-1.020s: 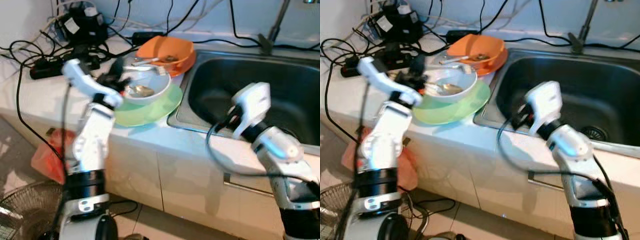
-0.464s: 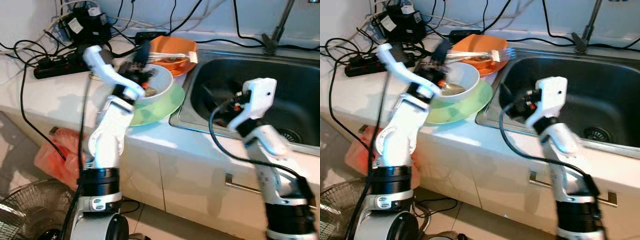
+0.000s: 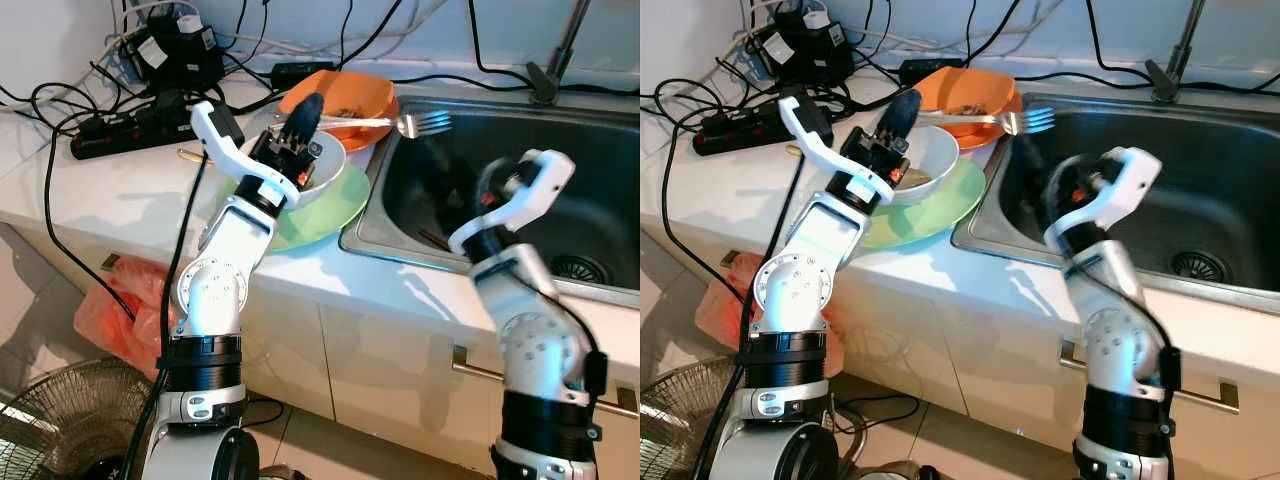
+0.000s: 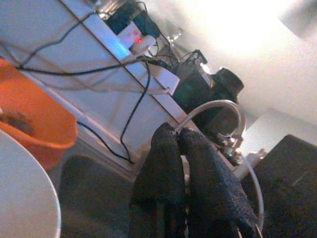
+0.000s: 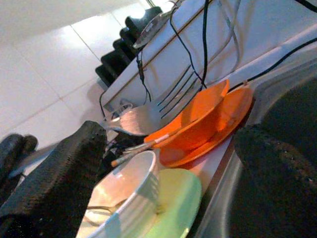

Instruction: Kitchen organization

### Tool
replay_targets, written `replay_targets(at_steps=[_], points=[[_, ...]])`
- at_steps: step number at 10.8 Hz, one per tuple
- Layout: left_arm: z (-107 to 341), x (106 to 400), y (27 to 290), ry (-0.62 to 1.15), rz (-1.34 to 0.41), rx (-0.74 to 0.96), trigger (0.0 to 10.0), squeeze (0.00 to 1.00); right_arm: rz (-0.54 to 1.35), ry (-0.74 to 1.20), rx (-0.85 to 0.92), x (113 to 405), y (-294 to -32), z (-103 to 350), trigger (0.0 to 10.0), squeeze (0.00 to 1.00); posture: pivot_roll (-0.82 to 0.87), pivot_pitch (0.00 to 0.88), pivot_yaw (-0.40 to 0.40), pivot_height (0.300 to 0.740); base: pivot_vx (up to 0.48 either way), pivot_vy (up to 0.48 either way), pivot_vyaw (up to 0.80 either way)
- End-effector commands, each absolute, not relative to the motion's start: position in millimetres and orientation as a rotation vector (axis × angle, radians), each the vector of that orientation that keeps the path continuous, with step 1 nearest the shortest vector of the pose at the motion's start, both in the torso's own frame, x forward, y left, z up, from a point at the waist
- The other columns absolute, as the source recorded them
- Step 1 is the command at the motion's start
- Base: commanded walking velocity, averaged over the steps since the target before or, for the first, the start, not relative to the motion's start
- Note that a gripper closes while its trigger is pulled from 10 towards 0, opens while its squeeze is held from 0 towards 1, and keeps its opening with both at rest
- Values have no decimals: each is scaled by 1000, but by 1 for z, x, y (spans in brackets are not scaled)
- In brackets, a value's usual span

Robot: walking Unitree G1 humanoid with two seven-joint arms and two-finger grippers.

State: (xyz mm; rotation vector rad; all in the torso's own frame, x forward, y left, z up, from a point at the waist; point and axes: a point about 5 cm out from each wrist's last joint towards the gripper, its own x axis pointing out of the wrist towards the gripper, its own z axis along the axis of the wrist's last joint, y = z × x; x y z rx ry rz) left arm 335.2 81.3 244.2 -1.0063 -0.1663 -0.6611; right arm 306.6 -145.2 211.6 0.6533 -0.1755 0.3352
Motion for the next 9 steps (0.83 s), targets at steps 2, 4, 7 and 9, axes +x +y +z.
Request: replay_targets(at_steps=[2,4,7,9], points=[[238,330,58,-86,-730,-1174,0,0,358,-172,701,306,-141,217,10000,0,101,36,146,740,0,0,0],[228,328,57,-10,-757,-1232,0,0,353,-191,704,308,-140,223,10000,0,101,40,149,740,0,0,0],[223,327,59,30,-763,-1250,0,0,328,-215,705,310,-146,227,9725,0,102,43,149,740,0,0,0],[220,327,66,49,-766,-1242,0,0,314,-227,699,311,-150,229,0,0,103,47,151,740,0,0,0]])
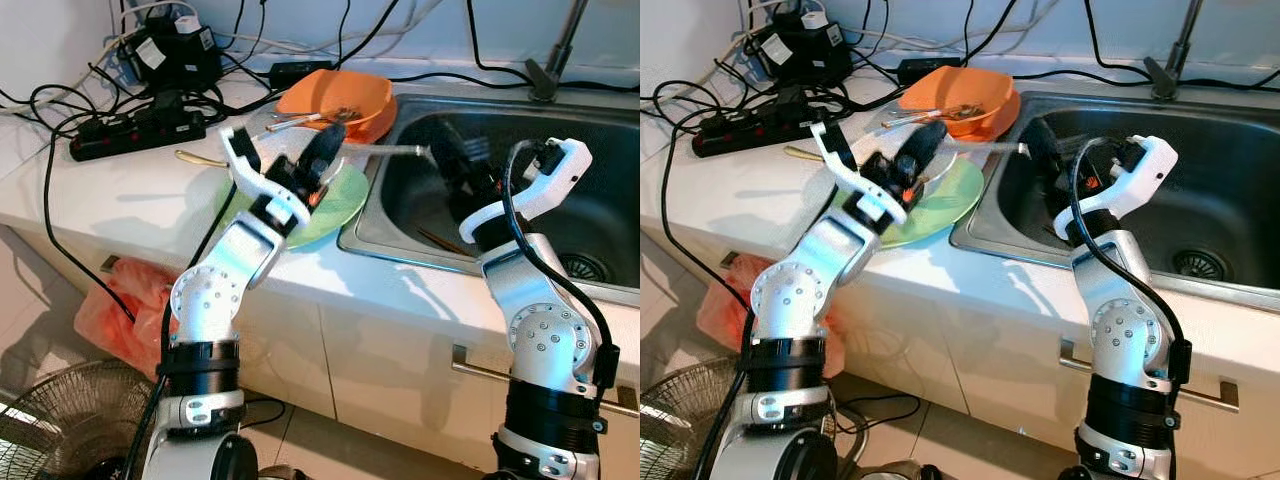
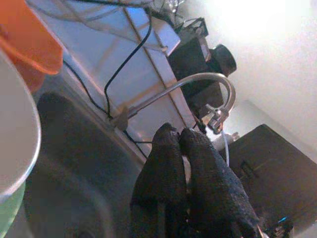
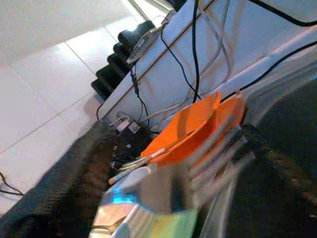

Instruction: Kitchen organization

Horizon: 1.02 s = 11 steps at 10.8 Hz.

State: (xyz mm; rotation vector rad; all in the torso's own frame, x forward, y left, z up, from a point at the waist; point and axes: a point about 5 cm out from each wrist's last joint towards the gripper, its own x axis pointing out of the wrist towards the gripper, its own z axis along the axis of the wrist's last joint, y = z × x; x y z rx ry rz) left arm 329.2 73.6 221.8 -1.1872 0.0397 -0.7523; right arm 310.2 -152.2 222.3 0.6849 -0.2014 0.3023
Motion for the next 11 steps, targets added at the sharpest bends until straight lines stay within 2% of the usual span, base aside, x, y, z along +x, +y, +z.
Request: replay_targets(at_steps=[1,11], points=[[219,327,69,53,-763,-1239,0,0,314,-230,692,310,-151,229,0,0,103,47,151,740,0,0,0],[218,325,67,69,-770,-1249,0,0,301,-240,686,310,-152,231,0,0,99,53,148,740,0,0,0]])
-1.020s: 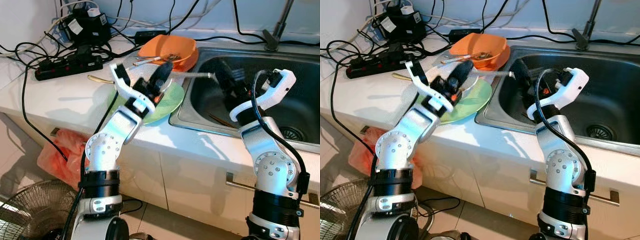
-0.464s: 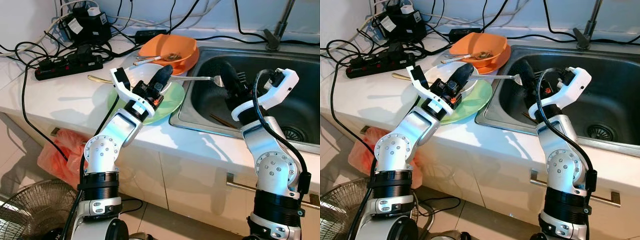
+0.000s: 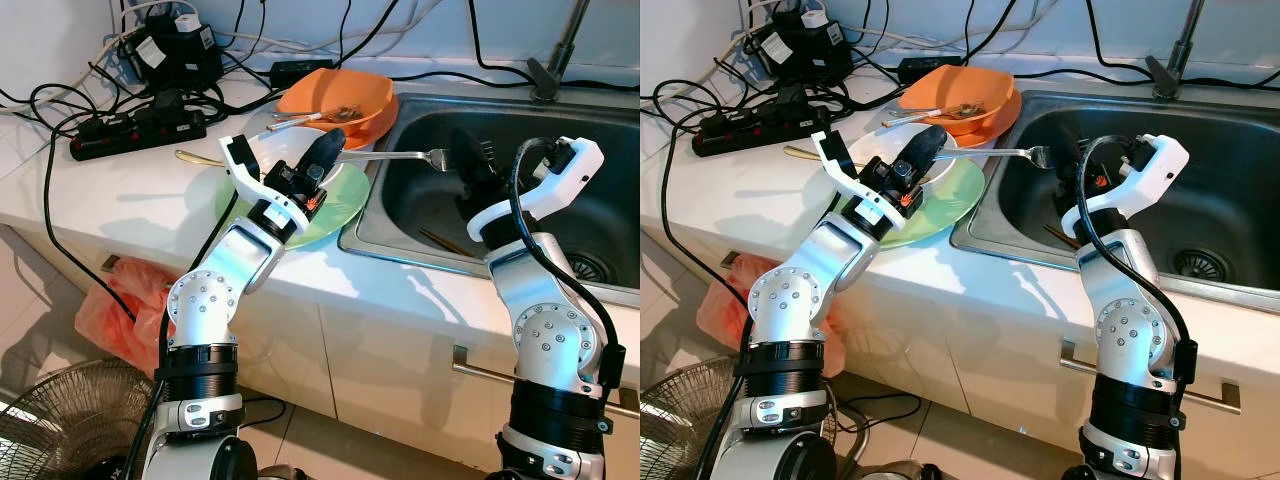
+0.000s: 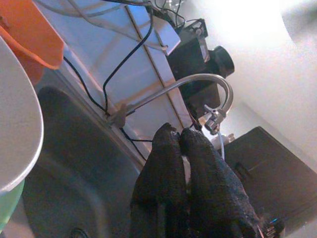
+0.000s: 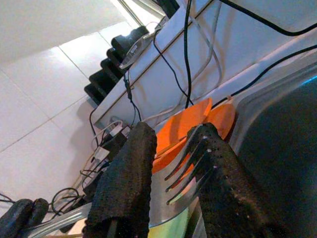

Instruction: Kitchen organization

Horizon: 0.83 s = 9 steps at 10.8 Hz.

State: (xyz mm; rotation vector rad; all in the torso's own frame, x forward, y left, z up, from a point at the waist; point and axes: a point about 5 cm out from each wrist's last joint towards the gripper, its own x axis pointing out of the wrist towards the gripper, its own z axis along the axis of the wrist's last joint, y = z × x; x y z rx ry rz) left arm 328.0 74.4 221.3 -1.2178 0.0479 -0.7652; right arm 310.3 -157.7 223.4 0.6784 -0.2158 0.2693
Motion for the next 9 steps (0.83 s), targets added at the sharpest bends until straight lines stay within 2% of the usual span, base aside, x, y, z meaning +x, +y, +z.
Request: replay_targets(at_steps=[1,9], points=[[218,325,67,69,-772,-1249,0,0,301,-239,688,310,-152,231,0,0,99,54,147,740,0,0,0],[215,321,60,116,-812,-1234,0,0,284,-245,681,311,-154,232,0,0,99,52,151,740,0,0,0]])
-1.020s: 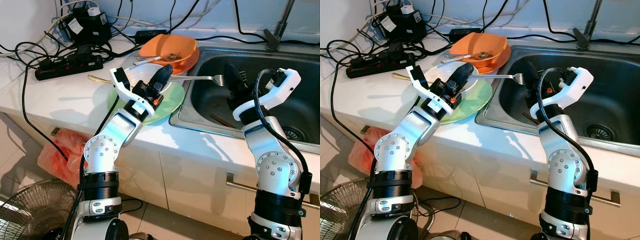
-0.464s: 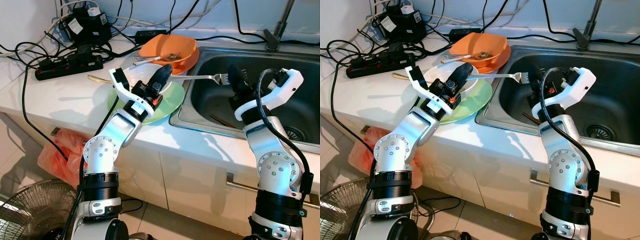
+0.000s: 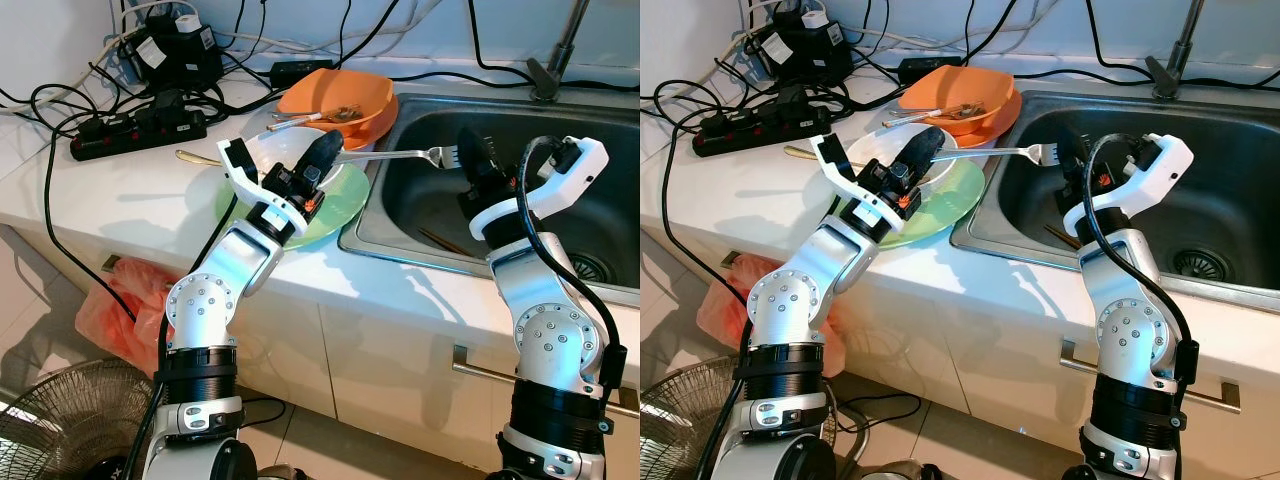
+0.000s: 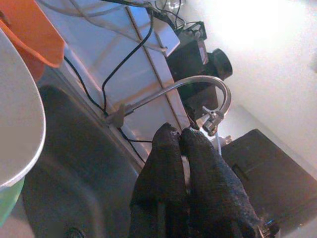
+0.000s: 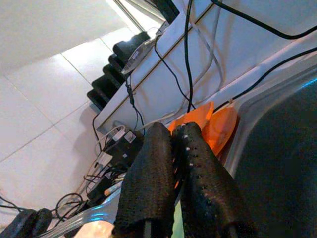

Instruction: Kitchen organization

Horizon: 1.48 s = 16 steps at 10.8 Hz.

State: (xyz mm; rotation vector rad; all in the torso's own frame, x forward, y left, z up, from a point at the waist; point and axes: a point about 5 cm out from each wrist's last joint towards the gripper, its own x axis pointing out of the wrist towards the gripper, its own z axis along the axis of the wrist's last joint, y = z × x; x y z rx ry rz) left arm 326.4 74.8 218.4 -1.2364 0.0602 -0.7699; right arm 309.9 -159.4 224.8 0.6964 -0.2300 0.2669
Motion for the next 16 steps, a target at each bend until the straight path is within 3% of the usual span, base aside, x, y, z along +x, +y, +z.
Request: replay_targets(at_steps=[1,2,3,9,13,16], points=[[214,322,60,126,-808,-1228,0,0,280,-245,680,311,-154,232,0,0,98,53,152,740,0,0,0],[211,323,60,149,-776,-1148,8549,659,277,-245,681,311,-154,231,0,0,98,53,152,740,0,0,0],[210,323,60,151,-774,-1157,10000,1000,274,-245,680,311,-155,231,0,0,98,53,152,740,0,0,0],[216,318,55,145,-824,-1080,10000,1000,193,-278,638,313,-160,233,0,0,101,48,155,740,0,0,0],[220,310,45,59,-902,-686,10000,1000,64,-314,448,318,-175,233,0,0,105,53,155,740,0,0,0],[221,311,47,-5,-869,-610,10000,1000,36,-347,312,321,-186,237,0,0,108,54,154,740,0,0,0]])
